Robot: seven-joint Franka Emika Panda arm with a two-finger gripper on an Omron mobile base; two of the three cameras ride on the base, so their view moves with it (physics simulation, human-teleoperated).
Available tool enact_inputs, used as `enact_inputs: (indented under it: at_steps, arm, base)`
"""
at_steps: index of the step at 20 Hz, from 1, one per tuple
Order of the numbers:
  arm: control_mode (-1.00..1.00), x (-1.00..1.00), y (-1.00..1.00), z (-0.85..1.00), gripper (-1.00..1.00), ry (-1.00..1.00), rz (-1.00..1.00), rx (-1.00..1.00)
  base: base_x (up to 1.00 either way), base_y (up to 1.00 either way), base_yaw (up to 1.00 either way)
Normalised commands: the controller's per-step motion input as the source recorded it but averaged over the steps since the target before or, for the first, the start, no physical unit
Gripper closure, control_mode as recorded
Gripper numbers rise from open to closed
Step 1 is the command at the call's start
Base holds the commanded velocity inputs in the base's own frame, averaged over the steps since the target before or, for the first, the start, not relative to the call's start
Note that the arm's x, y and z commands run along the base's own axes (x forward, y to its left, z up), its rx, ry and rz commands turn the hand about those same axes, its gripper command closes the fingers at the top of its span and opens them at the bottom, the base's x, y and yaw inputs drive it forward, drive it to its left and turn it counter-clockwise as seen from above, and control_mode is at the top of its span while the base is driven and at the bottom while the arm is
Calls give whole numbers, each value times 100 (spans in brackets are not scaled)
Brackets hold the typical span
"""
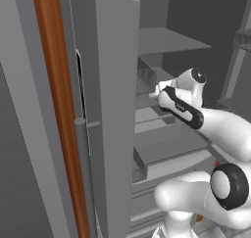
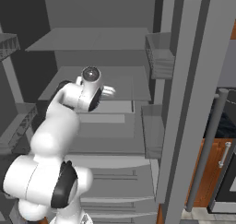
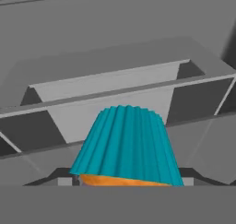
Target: Take the cake and cupcake from the fridge and place them on the empty tray on the dining counter.
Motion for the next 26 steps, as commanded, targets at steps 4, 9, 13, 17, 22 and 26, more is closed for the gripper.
enact_inputs:
  at_steps: [4, 9, 13, 17, 22, 26]
  arm:
    - [-100, -100, -11, 27, 100, 2, 0, 0]
    - [-100, -100, -20, -20, 100, -1, 1, 0]
    - [-100, -100, -3, -26, 100, 0, 7, -5]
    - [-100, -72, 11, -32, 100, 0, 6, -23]
    - [-100, -27, 24, -36, 100, 3, 3, -32]
    - [-100, -4, 2, -5, 100, 1, 4, -7]
  base:
    - [0, 0, 0]
    - [0, 0, 0]
    - [0, 0, 0]
    - [0, 0, 0]
    - [0, 0, 0]
    - [0, 0, 0]
